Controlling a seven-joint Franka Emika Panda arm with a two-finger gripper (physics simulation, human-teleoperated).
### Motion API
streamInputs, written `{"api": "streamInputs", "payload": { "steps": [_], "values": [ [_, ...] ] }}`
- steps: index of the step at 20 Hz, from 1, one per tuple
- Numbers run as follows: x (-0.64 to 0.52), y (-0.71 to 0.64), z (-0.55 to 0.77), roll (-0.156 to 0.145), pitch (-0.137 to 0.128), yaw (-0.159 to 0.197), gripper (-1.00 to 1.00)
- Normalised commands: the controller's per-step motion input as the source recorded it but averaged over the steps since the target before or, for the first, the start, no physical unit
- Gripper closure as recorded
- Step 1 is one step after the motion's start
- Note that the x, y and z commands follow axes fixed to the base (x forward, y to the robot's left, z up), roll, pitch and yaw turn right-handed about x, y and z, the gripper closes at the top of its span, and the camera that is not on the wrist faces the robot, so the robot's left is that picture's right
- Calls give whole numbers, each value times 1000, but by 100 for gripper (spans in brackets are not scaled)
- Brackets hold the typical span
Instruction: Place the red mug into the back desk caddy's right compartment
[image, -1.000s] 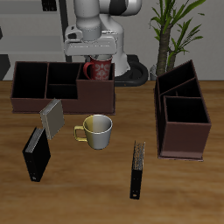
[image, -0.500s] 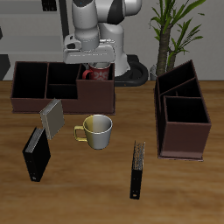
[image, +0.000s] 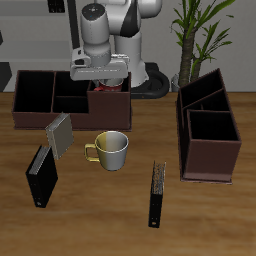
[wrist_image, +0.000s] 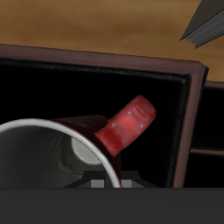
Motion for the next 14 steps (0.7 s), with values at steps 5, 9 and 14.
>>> {"api": "streamInputs", "payload": {
  "steps": [5, 9, 14],
  "values": [
    [38, -56, -10, 12, 19, -13, -100],
    [-39, 25, 127, 22, -23, -11, -100],
    [3, 86, 118, 25, -22, -1, -100]
  ]
}}
